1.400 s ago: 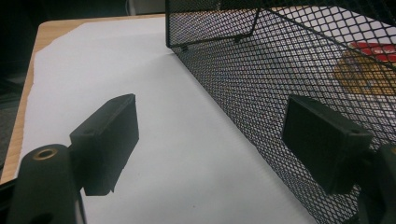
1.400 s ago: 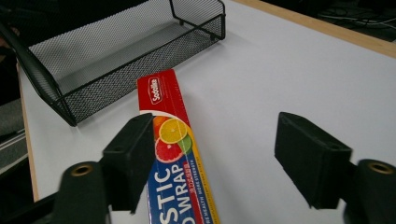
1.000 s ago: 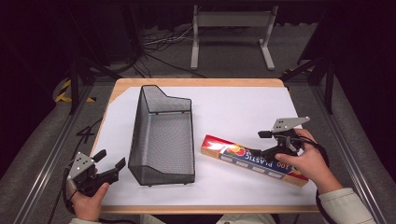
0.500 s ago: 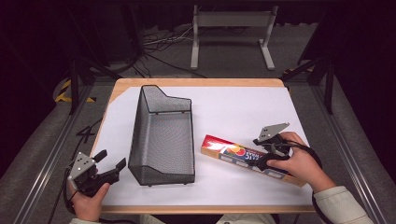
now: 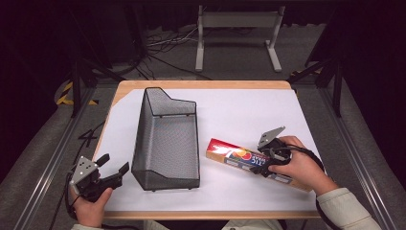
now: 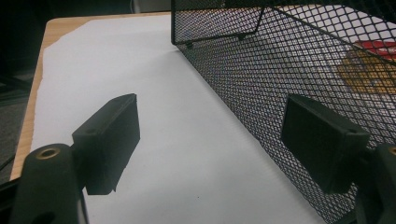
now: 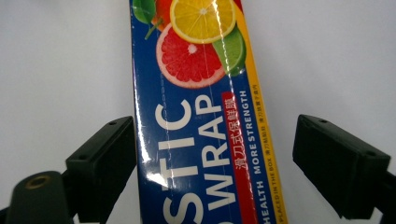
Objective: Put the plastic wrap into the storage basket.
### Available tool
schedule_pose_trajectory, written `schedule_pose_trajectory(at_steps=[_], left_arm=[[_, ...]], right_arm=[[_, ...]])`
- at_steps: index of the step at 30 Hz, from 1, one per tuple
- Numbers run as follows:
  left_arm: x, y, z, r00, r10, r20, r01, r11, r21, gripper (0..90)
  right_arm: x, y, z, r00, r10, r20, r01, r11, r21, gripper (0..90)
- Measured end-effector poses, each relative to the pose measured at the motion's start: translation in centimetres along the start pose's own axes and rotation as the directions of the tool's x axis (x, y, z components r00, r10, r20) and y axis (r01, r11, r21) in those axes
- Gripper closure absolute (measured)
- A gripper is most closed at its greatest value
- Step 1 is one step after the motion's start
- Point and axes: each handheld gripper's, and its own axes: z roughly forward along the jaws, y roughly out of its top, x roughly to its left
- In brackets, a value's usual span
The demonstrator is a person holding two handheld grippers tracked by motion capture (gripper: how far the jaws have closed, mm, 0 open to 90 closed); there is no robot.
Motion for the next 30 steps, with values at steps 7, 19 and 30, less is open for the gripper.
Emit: schedule_pose_trajectory(at_steps=[7,19,30], left_arm=[[0.0,0.0,0.0,1.0,0.001,-0.002,-0.001,1.0,0.001,20.4],[0.1,0.0,0.0,1.0,-0.005,0.0,0.005,1.0,0.003,20.4],[0.0,0.0,0.0,1.0,-0.004,-0.003,0.004,1.0,0.001,20.4]], right_arm=[[0.0,0.1,0.7,0.9999,-0.017,-0.004,0.017,0.999,0.031,15.0],[0.2,0.3,1.5,0.9986,-0.05,-0.014,0.052,0.993,0.109,23.6],[0.4,0.5,1.4,0.9937,-0.112,-0.009,0.112,0.981,0.157,39.5]])
